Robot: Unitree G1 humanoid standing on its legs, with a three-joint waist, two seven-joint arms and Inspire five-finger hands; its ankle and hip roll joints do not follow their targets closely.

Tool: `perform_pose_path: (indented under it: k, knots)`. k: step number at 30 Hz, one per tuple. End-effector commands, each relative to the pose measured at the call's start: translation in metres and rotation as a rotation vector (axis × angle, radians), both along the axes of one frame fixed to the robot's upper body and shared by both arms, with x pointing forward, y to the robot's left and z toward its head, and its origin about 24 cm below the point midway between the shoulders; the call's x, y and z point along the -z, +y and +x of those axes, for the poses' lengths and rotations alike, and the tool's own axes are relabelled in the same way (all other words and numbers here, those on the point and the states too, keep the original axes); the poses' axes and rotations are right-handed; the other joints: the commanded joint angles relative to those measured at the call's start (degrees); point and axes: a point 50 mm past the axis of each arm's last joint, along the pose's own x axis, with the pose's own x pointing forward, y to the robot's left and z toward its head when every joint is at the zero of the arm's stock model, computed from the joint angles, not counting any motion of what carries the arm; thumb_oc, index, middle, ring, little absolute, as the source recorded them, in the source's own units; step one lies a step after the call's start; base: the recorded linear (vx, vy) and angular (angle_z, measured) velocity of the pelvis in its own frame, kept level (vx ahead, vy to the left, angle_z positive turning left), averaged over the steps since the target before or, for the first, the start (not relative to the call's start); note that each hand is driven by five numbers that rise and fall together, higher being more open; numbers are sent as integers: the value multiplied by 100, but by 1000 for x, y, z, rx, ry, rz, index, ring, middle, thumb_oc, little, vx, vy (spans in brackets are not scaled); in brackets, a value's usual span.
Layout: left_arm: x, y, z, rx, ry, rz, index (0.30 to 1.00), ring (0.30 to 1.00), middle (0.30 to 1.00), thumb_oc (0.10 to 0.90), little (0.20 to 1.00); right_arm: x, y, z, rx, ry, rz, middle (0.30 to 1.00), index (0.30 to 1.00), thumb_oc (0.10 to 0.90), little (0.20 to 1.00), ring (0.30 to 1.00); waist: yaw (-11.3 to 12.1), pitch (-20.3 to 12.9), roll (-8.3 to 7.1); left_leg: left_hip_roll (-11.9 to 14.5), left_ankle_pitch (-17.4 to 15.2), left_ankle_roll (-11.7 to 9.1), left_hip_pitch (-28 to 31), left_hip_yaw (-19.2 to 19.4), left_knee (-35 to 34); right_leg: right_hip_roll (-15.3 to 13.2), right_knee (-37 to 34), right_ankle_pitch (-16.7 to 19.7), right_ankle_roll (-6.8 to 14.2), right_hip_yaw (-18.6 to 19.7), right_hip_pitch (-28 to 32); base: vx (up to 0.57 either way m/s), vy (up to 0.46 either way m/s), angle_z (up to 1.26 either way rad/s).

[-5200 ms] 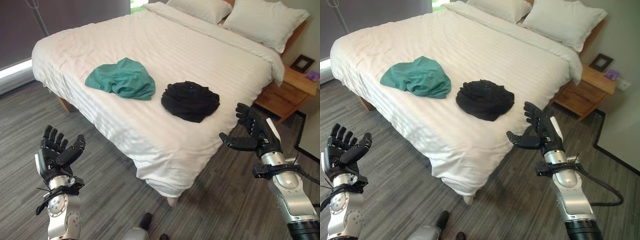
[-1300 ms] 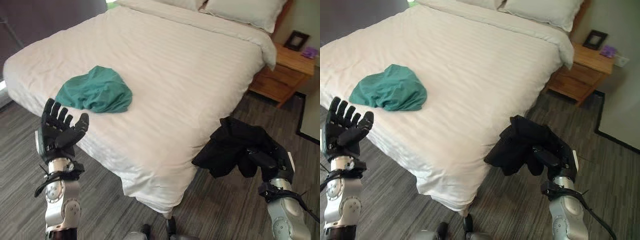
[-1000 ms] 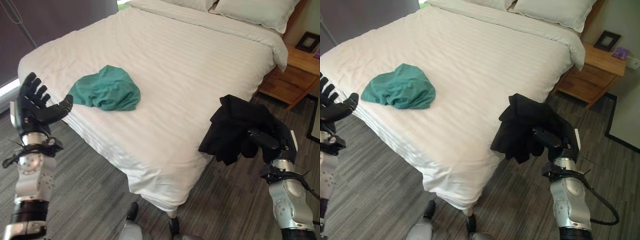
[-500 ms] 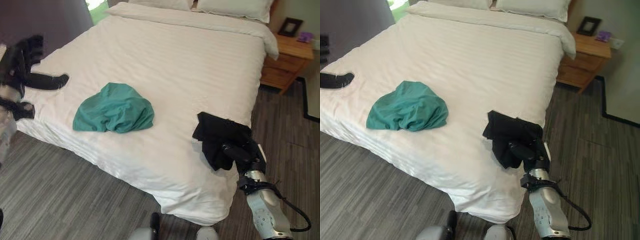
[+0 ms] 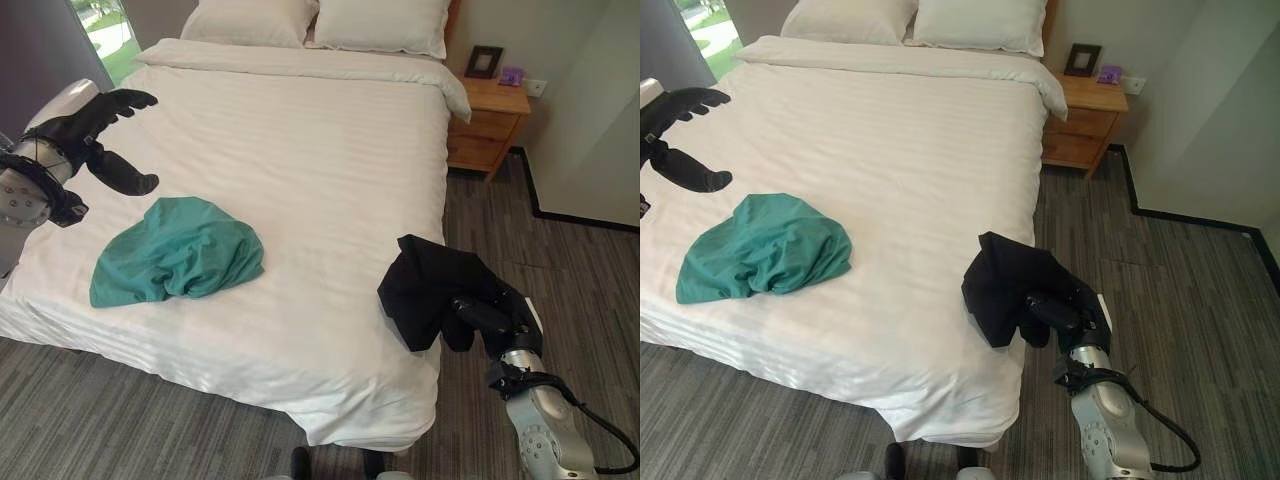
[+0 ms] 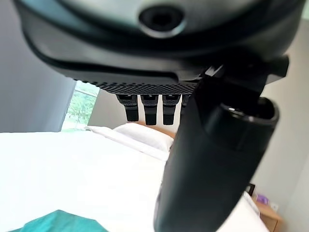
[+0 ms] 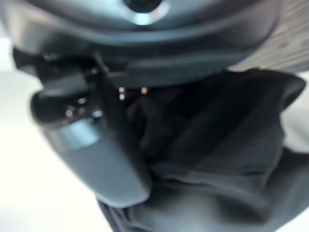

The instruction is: Pick up bed clothes into laundry basket.

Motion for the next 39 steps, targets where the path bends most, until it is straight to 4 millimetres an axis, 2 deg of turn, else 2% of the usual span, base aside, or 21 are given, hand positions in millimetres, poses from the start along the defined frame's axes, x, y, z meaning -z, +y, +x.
perform_pose_path:
  k: [1,5,7,9,11,13,14,17,19,20,22,24,26,27,30,32,33,34,35,37,39]
  knots:
    - [-42,6,-6,-65,-166,72,900,900,900,800,900,-70,-21,8,0,-301,-147,300,300,400,300,300,-50,-638,276,-101,-73,19,-22,-882,-279,122,46,-359,391,105,174,15,7,-4]
    - [-27,13,-5,-114,-115,130,900,900,900,800,900,-72,-22,4,-4,-298,-175,300,300,400,300,300,-96,-619,253,-101,-100,24,-53,-851,-308,128,-48,-336,415,173,158,12,8,-8]
    - [-20,8,-2,-115,-105,203,900,900,900,800,900,-71,-22,2,-2,-291,-186,300,300,400,300,300,-121,-598,252,-102,-105,21,-70,-844,-308,131,-36,-344,411,186,131,8,4,-3]
    - [-9,5,1,-107,-93,196,900,900,900,800,900,-73,-23,3,-4,-295,-199,300,300,400,300,300,-156,-541,241,-105,-104,22,-117,-851,-308,143,-24,-343,404,198,63,-50,6,1]
    - [5,0,9,-115,-77,215,900,900,900,800,900,-78,-22,7,-12,-304,-218,300,300,400,300,300,-243,-354,207,-86,-64,19,-292,-841,-308,176,4,-326,387,223,-129,-150,11,2]
    - [16,-8,19,-116,-61,214,900,900,900,800,900,-87,-21,11,-27,-330,-238,300,300,400,300,300,-329,-106,111,-65,-11,12,-526,-819,-295,220,56,-287,374,251,-394,-222,-10,2]
    - [15,-10,21,-121,-69,220,900,900,900,800,900,-90,-21,13,-28,-335,-250,300,300,400,300,300,-351,-5,71,-51,23,8,-660,-820,-273,243,90,-260,359,272,-525,-241,-30,3]
    - [26,-7,28,-178,-3,269,900,900,900,800,900,-101,-30,12,5,-357,-291,300,300,400,300,300,-435,242,-123,23,99,-18,-979,-777,-228,310,134,-142,342,296,-832,-141,-48,-1]
    - [40,-4,30,-195,88,282,900,900,900,800,900,-106,-36,10,29,-369,-293,300,300,400,300,300,-491,406,-240,63,123,-32,-1173,-764,-182,338,110,-54,344,338,-997,-87,-31,-22]
    - [40,-4,30,-194,88,283,900,900,900,800,900,-106,-37,10,30,-370,-292,300,300,400,300,300,-484,398,-242,64,119,-32,-1195,-762,-167,339,112,-51,344,341,-1014,-101,-31,-23]
    - [47,-16,33,-158,153,343,900,900,900,800,900,-108,-39,9,40,-374,-299,300,300,400,300,300,-540,586,-391,110,98,-45,-1464,-732,-9,385,115,19,337,395,-1236,-114,-44,-15]
    - [74,-13,35,-174,277,331,900,900,900,800,900,-106,-38,7,37,-370,-291,300,300,400,300,300,-642,805,-574,166,97,-46,-1712,-680,109,441,147,105,328,458,-1468,-112,-32,-9]
    - [101,-14,39,-190,377,370,900,900,900,800,900,-103,-34,8,20,-364,-291,300,300,400,300,300,-757,914,-671,199,117,-44,-1828,-645,101,484,139,166,335,503,-1625,-63,-8,-1]
    - [103,-18,42,-189,376,375,900,900,900,800,900,-104,-34,8,21,-370,-292,300,300,400,300,300,-777,946,-698,199,132,-48,-1880,-646,99,489,130,182,333,515,-1667,-36,4,4]
    - [140,-24,43,-198,480,356,900,900,900,800,900,-106,-27,7,16,-405,-269,300,300,400,300,300,-868,1017,-743,206,115,-43,-1924,-635,114,506,109,201,340,574,-1734,-1,19,-18]
    - [143,-30,44,-179,467,344,900,900,900,800,900,-107,-28,5,22,-412,-269,300,300,400,300,300,-859,1013,-721,199,89,-36,-1920,-625,133,508,97,188,337,613,-1730,25,10,-29]
    - [143,-45,46,-119,426,313,420,420,420,480,420,-106,-30,2,43,-416,-272,300,300,400,300,300,-806,1009,-671,161,52,-19,-1891,-646,146,499,88,146,326,633,-1696,37,5,-13]
    - [143,-45,46,-119,427,312,300,300,300,400,300,-106,-30,2,42,-416,-273,300,300,400,300,300,-807,1008,-667,161,48,-17,-1885,-645,147,500,89,143,326,635,-1690,33,0,-4]
    - [141,-54,45,-70,389,265,300,300,300,400,300,-107,-30,1,48,-418,-277,300,300,400,300,300,-764,1003,-637,142,20,-5,-1853,-665,146,491,90,112,315,637,-1665,0,0,0]
    - [131,-68,36,50,297,37,300,300,300,400,300,-109,-34,-2,70,-433,-271,300,300,400,300,300,-665,994,-539,116,-19,-1,-1775,-703,141,474,102,36,286,620,-1601,9,-19,-11]
    - [120,-80,17,193,198,-230,300,300,300,400,300,-109,-39,-3,104,-428,-276,300,300,400,300,300,-498,904,-350,77,-17,-16,-1662,-789,92,431,116,-80,234,567,-1501,8,-9,7]
